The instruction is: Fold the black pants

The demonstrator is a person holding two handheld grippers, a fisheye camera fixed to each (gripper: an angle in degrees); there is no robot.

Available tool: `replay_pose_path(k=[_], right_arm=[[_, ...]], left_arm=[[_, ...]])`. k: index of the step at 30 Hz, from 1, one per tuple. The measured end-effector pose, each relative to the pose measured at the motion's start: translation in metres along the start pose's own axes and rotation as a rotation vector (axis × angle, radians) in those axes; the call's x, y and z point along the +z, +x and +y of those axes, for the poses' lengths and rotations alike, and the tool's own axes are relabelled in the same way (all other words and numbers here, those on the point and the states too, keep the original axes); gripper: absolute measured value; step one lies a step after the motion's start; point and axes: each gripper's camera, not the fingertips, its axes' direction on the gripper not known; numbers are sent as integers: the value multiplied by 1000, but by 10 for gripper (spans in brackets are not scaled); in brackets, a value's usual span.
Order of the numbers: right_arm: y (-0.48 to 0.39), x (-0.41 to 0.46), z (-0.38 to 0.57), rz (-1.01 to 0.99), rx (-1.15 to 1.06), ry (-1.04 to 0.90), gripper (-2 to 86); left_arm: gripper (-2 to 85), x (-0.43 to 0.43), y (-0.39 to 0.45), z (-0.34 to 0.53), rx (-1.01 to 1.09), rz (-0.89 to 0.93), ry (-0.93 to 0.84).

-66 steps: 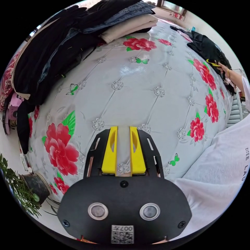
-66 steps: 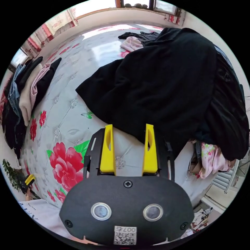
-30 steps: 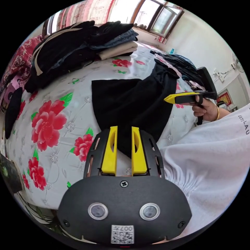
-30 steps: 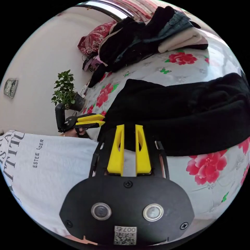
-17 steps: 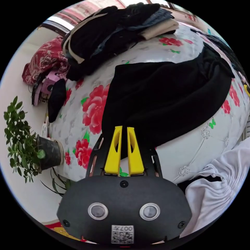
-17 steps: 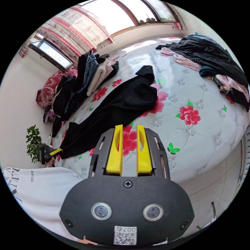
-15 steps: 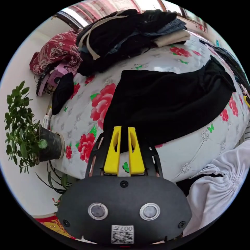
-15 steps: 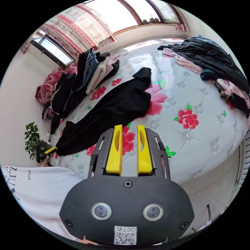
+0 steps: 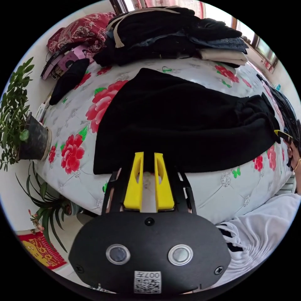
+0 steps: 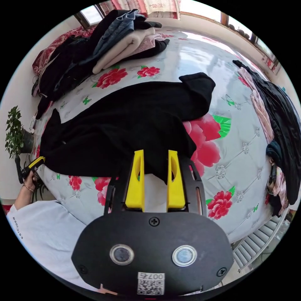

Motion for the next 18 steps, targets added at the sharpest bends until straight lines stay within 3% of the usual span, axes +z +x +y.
replay_pose_path(k=[3,6,9,12,18], right_arm=[[21,0,6,-35,86,25,14],[60,-40,34,-107,266,214,4],[103,-99,89,-211,384,450,2],[131,-141,143,-156,404,577,6],[102,-95,131,-232,198,408,45]], left_arm=[[0,5,8,-5,18,-67,-20],[-7,3,11,-2,89,-94,-72],[-9,-16,-9,22,57,-18,-36],[-9,-40,-37,55,-17,119,47],[-9,-38,-64,75,-116,200,50]])
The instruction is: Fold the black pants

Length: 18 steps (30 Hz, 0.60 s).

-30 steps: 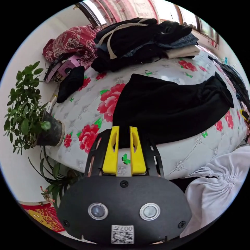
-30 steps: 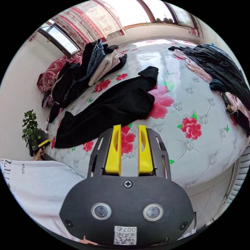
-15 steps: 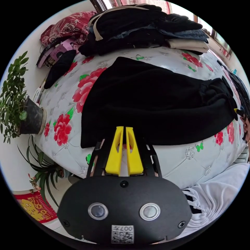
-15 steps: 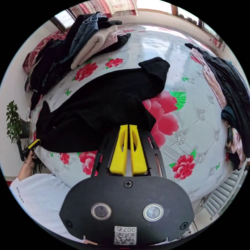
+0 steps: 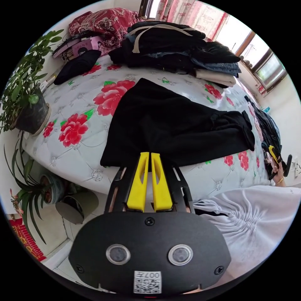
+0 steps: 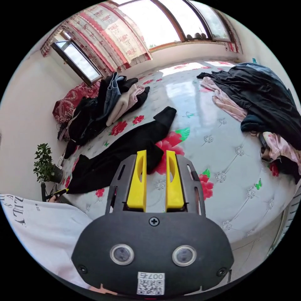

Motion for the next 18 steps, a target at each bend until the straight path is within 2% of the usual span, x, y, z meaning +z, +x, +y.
replay_pose_path(k=[5,7,9,11,14,16,18], right_arm=[[-55,108,-6,32,-134,-205,53],[-62,154,-4,134,-119,-316,38],[-61,151,-2,200,-105,-228,24],[-48,143,-8,186,-7,-257,15],[-25,64,-2,91,89,11,8],[-6,-19,12,-41,138,202,7],[-1,-73,23,-59,130,308,7]], left_arm=[[-9,-20,3,-18,54,-44,44],[-9,-33,-3,-21,61,-34,67],[-9,-41,-8,-20,62,-24,80],[-9,-47,-13,-17,64,-18,93],[-9,-51,-19,-8,56,-24,107],[-9,-52,-20,0,73,8,113],[-8,-48,-15,3,95,17,91]])
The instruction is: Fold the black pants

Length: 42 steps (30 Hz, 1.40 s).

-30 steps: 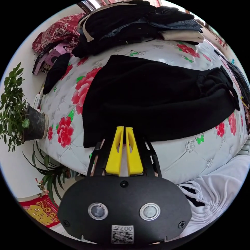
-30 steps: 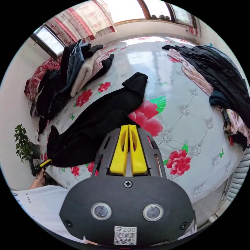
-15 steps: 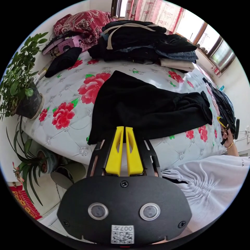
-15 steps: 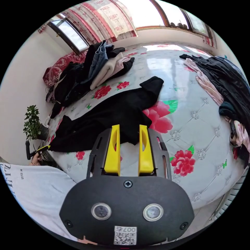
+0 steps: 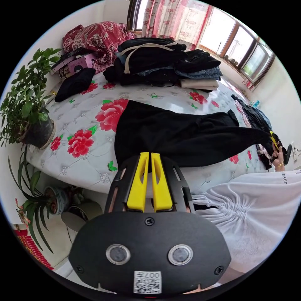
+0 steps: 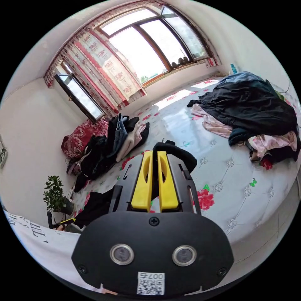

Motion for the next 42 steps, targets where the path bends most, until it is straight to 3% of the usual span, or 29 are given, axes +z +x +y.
replay_pose_path(k=[2,5,10,15,22,27,35,42], right_arm=[[0,-40,-7,48,-40,63,10],[17,-50,-21,166,-24,-1,22],[83,40,-12,280,54,-276,47],[111,34,12,259,47,-264,43],[153,60,26,264,27,-422,42],[127,104,-7,186,-94,-465,43],[45,188,-107,112,-339,-467,51],[1,316,-151,229,-395,-604,61]], left_arm=[[-8,10,7,0,30,-19,-42],[-6,32,15,-5,52,16,-97],[12,83,21,-9,15,42,-210],[20,68,24,2,-51,-9,-126],[47,61,37,-8,-155,-77,-76],[51,75,70,-42,-224,14,-40],[62,74,86,-159,-115,-123,-25],[71,138,89,-277,30,-231,-159]])
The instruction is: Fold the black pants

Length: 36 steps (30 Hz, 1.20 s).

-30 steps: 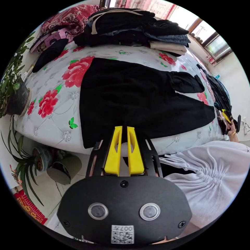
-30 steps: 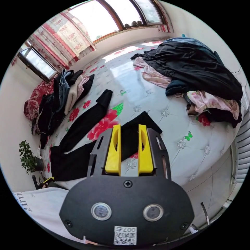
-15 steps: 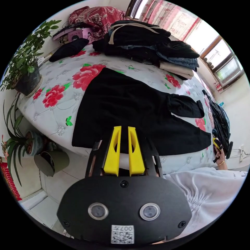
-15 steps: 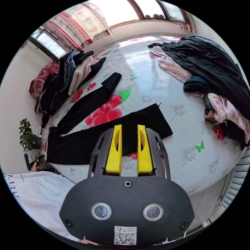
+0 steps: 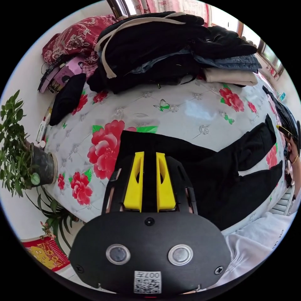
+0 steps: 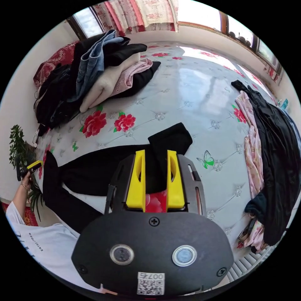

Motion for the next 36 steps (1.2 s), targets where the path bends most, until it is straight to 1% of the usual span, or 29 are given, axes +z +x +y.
replay_pose_path(k=[3,5,6,8,9,11,13,14,15,16,17,18,20,21,22,23,24,25,26,29,31,33,36], right_arm=[[1,36,-29,94,34,-76,57],[6,60,-39,125,56,-149,49],[8,59,-41,115,53,-107,38],[14,60,-49,104,88,-116,22],[17,55,-55,88,92,-107,13],[23,24,-61,-4,85,40,5],[38,-50,-50,-178,52,357,1],[43,-69,-44,-232,34,424,0],[52,-103,-30,-322,-12,536,0],[58,-131,-12,-353,-69,608,-1],[60,-141,-4,-349,-99,619,-1],[63,-152,11,-330,-150,597,-1],[72,-146,30,-308,-174,473,0],[78,-130,43,-293,-162,344,1],[85,-106,54,-267,-131,165,2],[89,-94,59,-248,-103,72,3],[95,-73,73,-199,-48,-68,7],[99,-62,86,-151,-10,-126,11],[100,-60,90,-131,13,-128,14],[99,-66,93,-104,103,-27,28],[89,-65,73,-65,129,11,39],[79,-57,52,-28,119,11,49],[68,-28,18,-6,115,-54,55]], left_arm=[[82,32,20,-39,69,-25,-53],[55,54,35,-56,112,-60,-115],[41,50,43,-60,150,-47,-54],[15,52,56,-65,174,-79,-22],[3,53,65,-67,191,-127,-17],[-4,53,76,-70,217,-190,-15],[-7,52,68,-74,134,-238,-37],[-8,51,62,-74,93,-226,-35],[-8,48,48,-73,4,-175,-20],[-9,45,36,-70,-67,-128,-1],[-9,44,32,-68,-88,-117,7],[-9,44,30,-67,-105,-123,17],[-9,45,35,-66,-89,-153,22],[-9,47,39,-68,-85,-160,17],[-8,48,42,-70,-91,-164,13],[-8,48,43,-71,-94,-166,12],[-8,48,44,-73,-99,-167,8],[-8,49,44,-75,-106,-164,7],[-8,49,44,-76,-109,-163,9],[-7,49,45,-80,-107,-167,4],[-7,49,48,-84,-93,-182,-11],[-6,49,50,-85,-91,-190,-17],[-6,48,50,-83,-109,-184,-6]])
